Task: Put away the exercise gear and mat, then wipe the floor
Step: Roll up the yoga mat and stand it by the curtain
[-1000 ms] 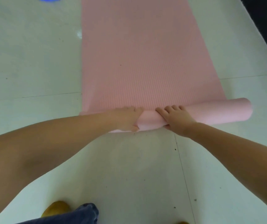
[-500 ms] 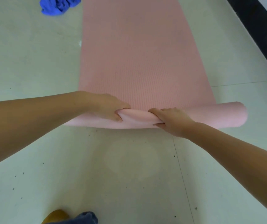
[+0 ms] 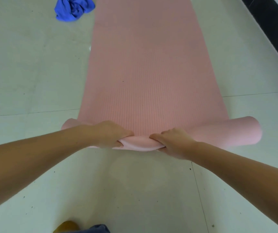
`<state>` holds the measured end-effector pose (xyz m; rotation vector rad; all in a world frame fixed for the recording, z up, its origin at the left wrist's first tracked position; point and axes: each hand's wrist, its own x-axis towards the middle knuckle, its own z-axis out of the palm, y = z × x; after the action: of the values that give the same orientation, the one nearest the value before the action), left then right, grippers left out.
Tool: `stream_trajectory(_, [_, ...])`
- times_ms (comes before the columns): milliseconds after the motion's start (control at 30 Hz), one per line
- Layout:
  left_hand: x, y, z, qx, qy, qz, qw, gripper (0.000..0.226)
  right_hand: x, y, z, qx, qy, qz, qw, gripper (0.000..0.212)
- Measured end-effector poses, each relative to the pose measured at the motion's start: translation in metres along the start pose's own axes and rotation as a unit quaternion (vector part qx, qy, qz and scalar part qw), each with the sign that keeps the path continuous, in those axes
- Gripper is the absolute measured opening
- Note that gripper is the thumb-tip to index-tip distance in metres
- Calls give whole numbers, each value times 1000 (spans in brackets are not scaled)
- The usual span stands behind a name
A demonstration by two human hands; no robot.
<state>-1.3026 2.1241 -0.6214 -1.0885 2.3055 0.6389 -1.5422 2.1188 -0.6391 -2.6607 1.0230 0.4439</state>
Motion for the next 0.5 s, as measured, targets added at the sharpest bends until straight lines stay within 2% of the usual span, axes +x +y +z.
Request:
stream_trajectory(33, [1,4,1,7,5,2,1000,27,-2,-3,3,-4,0,-5,1000,37])
stream_trajectory(133, [-5,22,3,118,10,21,993,33,-13,-11,12,-4,3,-14,1000,41])
stream_trajectory(200, [-6,25,7,130,-5,21,991,35,-18,-13,16,-5,3,-14,1000,43])
stream_trajectory(500, [-11,14,21,38,-11,29,999,28,-18,-27,18,-11,-17,-14,1000,41])
